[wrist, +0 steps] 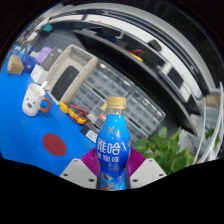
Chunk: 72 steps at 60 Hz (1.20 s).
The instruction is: Pour water
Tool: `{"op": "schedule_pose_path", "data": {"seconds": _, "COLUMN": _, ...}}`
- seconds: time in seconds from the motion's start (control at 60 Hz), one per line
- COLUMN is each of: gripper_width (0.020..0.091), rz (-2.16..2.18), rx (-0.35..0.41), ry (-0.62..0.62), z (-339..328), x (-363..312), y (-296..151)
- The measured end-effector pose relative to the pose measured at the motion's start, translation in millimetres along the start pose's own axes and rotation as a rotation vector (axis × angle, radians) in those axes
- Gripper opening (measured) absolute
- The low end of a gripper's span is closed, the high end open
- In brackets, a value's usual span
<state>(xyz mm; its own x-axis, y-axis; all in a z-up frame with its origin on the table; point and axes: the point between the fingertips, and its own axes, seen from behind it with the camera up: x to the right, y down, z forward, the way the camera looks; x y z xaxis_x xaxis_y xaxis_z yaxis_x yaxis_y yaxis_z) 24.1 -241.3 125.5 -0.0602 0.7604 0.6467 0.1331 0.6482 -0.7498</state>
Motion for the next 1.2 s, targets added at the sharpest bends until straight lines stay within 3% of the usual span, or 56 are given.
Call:
{"op": "schedule_pose_path", "data": {"seconds": 0.25, "gripper_width": 0.0333, "rz": -0.444, "rx": 0.080, "ry": -0.058, "z": 34.3, "x": -78.0, "y": -90.9}}
{"op": "schedule_pose_path", "data": {"seconds": 0.517, "gripper_width": 0.0331, "rz": -0.965, "rx": 0.122, "ry": -0.031, "z": 60.4, "x": -128.7, "y": -143.5}}
{"op": "schedule_pose_path", "data": {"seconds": 0.867, "gripper_width": 0.0346, "rz": -1.524, "rx": 0.186, "ry": 0.058, "z": 70.5, "x": -149.3, "y": -169.8}}
{"op": "schedule_pose_path", "data": {"seconds": 1.2, "gripper_width": 0.0346, "rz": -1.249, "rx": 0.185, "ry": 0.036, "z": 68.1, "x": -135.8, "y": -170.3}}
